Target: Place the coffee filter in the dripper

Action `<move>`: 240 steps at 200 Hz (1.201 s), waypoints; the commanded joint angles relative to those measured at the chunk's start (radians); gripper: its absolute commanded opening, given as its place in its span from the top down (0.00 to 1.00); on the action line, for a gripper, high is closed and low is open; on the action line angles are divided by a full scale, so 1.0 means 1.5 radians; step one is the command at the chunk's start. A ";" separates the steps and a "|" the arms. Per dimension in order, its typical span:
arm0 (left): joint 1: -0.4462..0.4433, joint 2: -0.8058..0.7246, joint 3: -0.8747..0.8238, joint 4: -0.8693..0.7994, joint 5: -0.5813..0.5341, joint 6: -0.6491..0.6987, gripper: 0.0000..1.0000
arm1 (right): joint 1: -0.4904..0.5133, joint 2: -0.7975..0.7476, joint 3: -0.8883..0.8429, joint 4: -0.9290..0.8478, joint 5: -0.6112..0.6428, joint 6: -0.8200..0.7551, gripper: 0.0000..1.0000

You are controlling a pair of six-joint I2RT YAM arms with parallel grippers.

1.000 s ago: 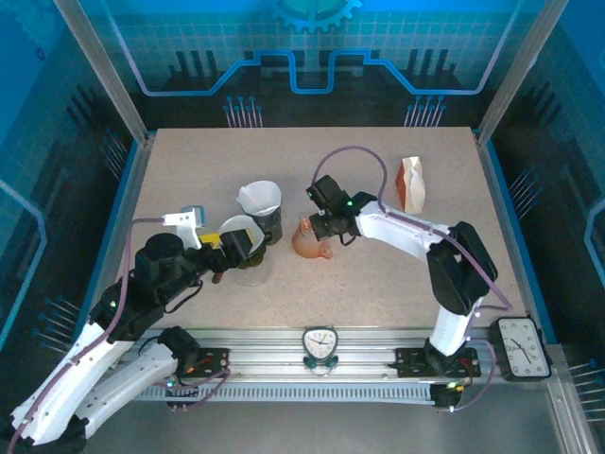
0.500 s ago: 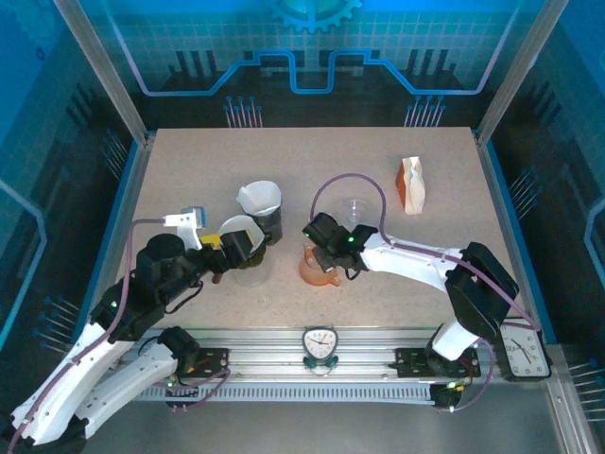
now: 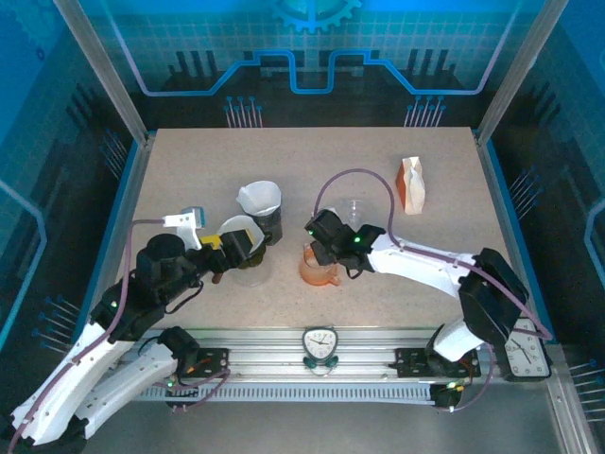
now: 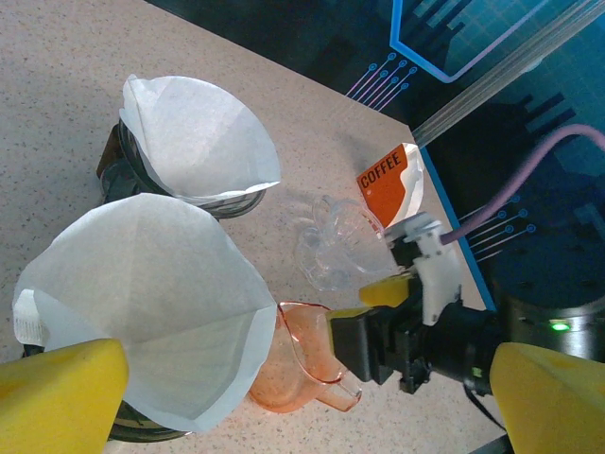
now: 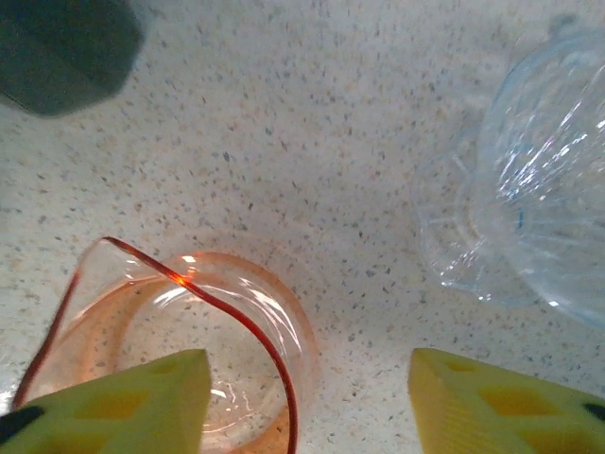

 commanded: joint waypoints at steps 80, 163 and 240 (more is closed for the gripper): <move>0.004 -0.003 -0.032 0.016 0.010 -0.020 0.01 | -0.010 -0.124 -0.060 0.074 0.026 0.043 0.31; 0.004 -0.008 -0.031 0.013 0.020 -0.024 0.01 | -0.161 -0.201 -0.095 0.068 -0.109 0.082 0.30; 0.003 -0.012 -0.028 0.006 0.017 -0.026 0.01 | -0.287 -0.073 -0.029 0.059 -0.184 0.095 0.42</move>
